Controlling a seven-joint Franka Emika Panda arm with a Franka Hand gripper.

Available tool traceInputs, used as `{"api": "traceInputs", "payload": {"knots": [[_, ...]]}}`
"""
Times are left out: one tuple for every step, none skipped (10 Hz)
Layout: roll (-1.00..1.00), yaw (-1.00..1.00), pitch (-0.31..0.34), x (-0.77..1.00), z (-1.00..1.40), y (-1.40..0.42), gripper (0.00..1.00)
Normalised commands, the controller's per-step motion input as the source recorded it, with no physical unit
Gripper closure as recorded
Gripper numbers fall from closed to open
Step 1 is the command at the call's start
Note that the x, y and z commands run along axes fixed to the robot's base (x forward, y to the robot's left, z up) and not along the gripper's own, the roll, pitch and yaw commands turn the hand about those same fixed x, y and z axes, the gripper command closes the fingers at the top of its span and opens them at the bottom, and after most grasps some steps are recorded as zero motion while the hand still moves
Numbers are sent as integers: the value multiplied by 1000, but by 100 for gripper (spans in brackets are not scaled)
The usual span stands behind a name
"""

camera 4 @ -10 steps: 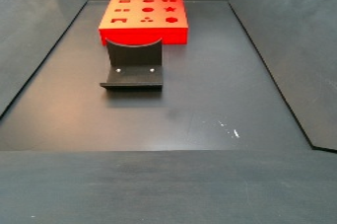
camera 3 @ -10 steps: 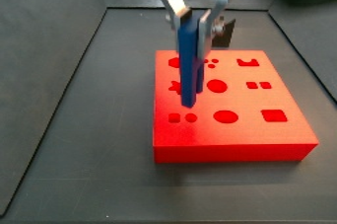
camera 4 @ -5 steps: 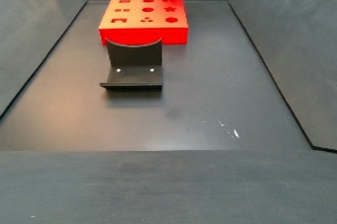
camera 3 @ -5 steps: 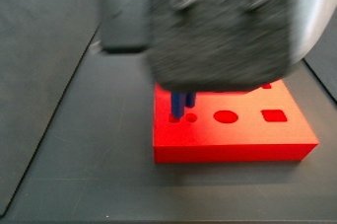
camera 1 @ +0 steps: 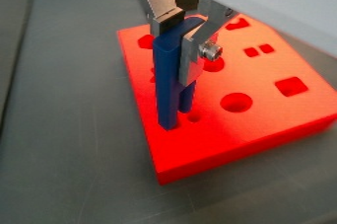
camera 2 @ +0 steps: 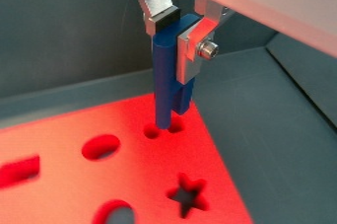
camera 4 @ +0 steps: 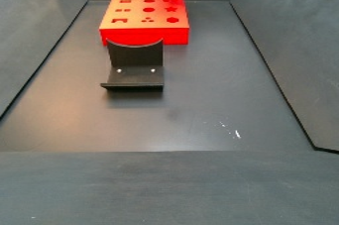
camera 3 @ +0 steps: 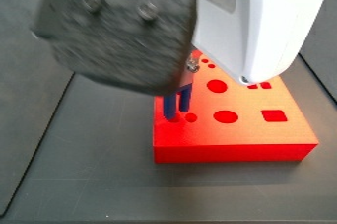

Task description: Insert the square-circle object.

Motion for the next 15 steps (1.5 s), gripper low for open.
{"api": "traceInputs", "payload": {"knots": [[-307, -754, 24, 237, 174, -14, 100], [-277, -794, 0, 174, 109, -23, 100], [-267, -834, -39, 106, 17, -9, 100], [-229, -843, -69, 206, -123, 0, 100], [-190, -851, -107, 211, -231, 11, 100], [-136, -826, -140, 243, -294, 51, 100], [-66, -797, -143, 271, -137, 29, 100], [124, -677, -20, 189, 191, 0, 100], [121, -597, 0, 100, 309, 0, 100], [109, -491, -43, 0, 149, -37, 100], [199, -134, -50, -103, 57, 0, 100], [313, 0, -66, -206, 0, 0, 100], [417, 11, -43, -223, 0, 0, 100], [426, 100, -27, -194, 0, -54, 100], [89, 6, 0, 0, 0, -49, 100]]}}
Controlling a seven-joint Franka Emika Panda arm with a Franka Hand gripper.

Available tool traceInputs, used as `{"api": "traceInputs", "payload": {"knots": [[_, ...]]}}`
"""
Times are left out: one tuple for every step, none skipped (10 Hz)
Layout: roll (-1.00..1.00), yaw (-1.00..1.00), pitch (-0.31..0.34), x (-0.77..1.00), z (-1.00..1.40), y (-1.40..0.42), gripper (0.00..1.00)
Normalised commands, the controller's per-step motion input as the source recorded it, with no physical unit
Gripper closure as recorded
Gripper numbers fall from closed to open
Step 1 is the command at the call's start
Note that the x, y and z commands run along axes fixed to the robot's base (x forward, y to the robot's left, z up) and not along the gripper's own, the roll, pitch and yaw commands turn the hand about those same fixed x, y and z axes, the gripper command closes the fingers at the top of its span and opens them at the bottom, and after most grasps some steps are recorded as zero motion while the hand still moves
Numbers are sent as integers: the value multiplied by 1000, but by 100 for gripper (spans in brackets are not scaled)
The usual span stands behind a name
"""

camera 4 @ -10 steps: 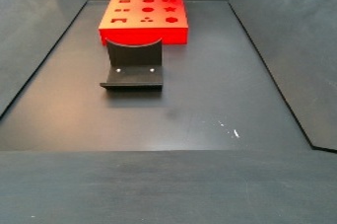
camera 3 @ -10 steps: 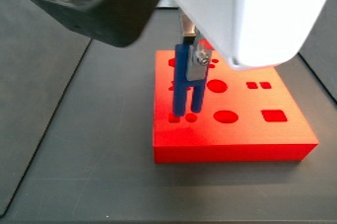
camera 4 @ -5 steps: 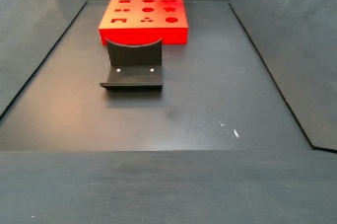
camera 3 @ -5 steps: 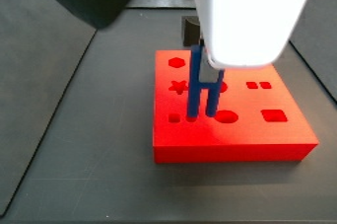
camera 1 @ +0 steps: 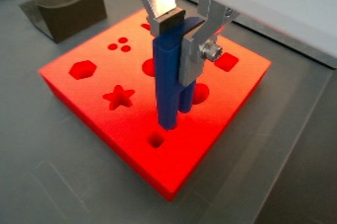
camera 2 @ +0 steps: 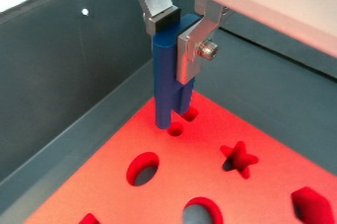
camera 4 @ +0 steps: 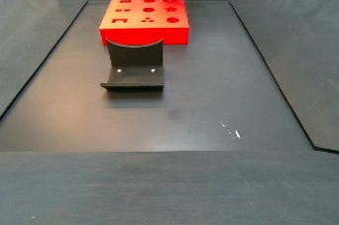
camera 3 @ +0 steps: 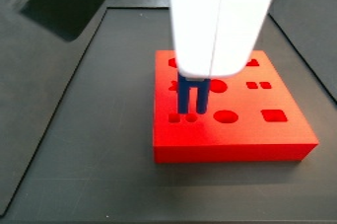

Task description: Insert the square-circle object.

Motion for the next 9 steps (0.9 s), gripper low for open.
{"api": "traceInputs", "payload": {"knots": [[0, 0, 0, 3, 0, -17, 100], [0, 0, 0, 0, -60, 0, 100], [64, -9, 0, 0, -177, 54, 100], [34, -74, 0, -97, -177, 69, 100], [0, -160, 0, -177, -180, 37, 100], [0, -94, 0, -191, -166, 0, 100], [0, 0, 0, -37, -197, 0, 100], [-13, 183, -29, 34, -220, 0, 100], [-29, 397, -60, 191, -220, 0, 100]]}}
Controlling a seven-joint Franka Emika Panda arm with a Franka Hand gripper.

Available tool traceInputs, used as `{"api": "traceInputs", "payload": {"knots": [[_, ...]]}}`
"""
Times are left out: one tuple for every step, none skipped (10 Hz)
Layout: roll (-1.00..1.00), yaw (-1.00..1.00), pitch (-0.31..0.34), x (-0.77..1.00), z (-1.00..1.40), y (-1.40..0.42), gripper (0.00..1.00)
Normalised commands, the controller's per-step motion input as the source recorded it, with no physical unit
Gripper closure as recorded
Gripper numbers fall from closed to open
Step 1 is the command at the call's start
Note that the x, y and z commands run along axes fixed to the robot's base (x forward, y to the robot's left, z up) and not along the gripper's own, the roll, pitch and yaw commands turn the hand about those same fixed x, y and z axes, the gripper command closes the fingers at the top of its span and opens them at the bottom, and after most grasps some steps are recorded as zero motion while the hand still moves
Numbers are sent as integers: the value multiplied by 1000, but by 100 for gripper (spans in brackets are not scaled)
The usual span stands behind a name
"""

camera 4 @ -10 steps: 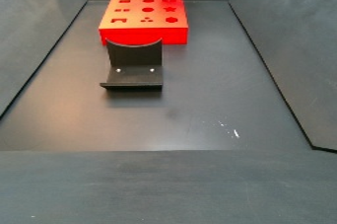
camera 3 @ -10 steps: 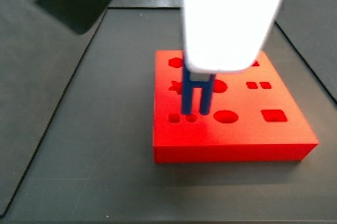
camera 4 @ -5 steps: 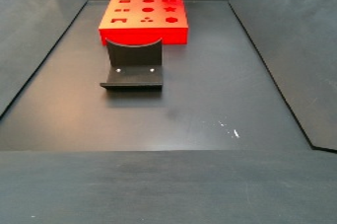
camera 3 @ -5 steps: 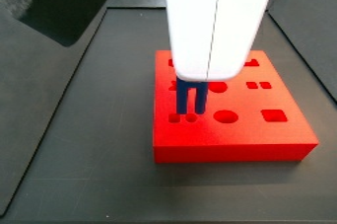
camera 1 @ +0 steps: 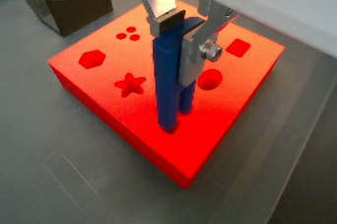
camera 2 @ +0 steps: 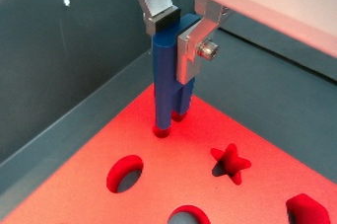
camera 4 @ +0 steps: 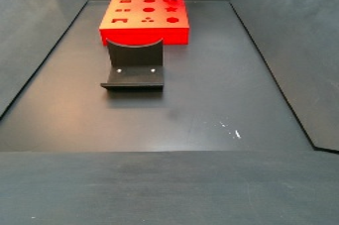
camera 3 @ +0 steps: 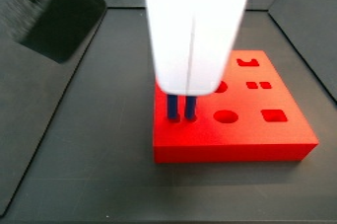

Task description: Insert the square-circle object.

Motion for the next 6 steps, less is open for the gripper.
{"api": "traceInputs", "payload": {"knots": [[-16, 426, -60, 206, -183, 0, 100], [0, 343, -53, 29, -183, 0, 100], [0, 63, -20, -91, -71, 40, 100], [0, 0, -23, -69, -80, 9, 100], [0, 0, -36, -54, -120, 0, 100], [0, 6, -47, -3, -154, 0, 100]]}}
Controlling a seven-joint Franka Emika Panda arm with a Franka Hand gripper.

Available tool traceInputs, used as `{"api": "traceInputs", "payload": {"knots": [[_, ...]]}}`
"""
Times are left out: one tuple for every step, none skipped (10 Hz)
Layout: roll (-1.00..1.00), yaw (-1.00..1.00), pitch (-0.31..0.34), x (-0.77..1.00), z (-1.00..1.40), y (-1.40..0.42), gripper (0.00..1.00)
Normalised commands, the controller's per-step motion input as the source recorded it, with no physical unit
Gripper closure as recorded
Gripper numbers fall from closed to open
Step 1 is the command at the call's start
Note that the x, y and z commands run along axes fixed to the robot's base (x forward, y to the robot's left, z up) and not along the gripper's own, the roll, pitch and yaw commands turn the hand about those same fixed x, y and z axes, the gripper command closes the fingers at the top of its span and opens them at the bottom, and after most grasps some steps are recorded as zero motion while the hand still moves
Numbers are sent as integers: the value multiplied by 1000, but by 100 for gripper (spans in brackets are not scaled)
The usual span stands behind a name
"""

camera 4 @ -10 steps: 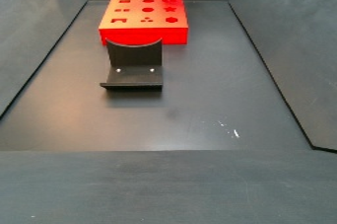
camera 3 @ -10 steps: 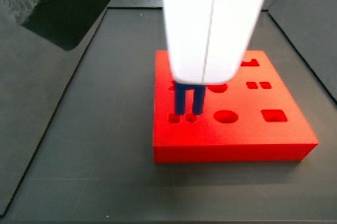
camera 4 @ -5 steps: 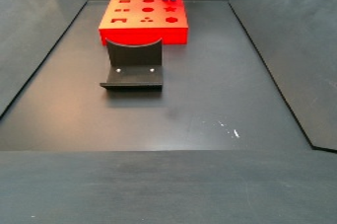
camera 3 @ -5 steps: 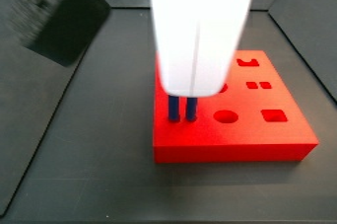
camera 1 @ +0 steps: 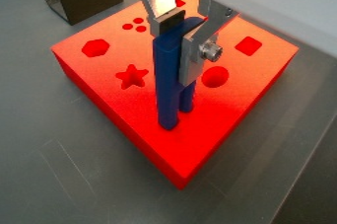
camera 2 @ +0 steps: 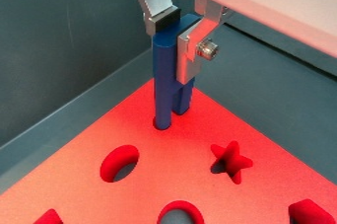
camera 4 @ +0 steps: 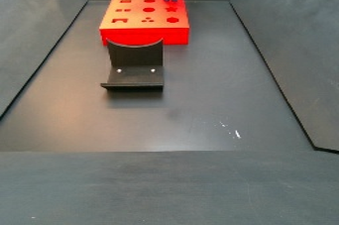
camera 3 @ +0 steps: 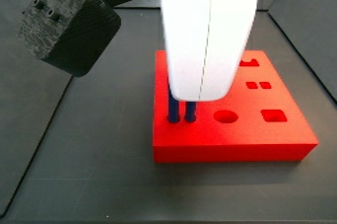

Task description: Insert the square-circle object.

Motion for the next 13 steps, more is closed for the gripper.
{"api": "traceInputs", "payload": {"knots": [[0, 17, -19, 57, -149, 0, 100], [0, 0, -10, 191, -289, -34, 100], [0, 0, 0, 157, -460, 0, 100], [0, -9, 0, 103, -531, 0, 100], [27, -74, 33, 0, -589, 0, 100], [69, -106, 74, -6, -514, 40, 100], [54, -123, 51, -23, -411, 23, 100], [4, -31, 3, 9, -266, 0, 100], [9, -20, 0, 20, -326, 0, 100], [40, -54, 41, 0, -617, 0, 100], [43, -66, 83, -26, -731, 0, 100], [81, -74, 89, -26, -317, 0, 100], [0, 0, 0, 0, 0, 0, 100]]}}
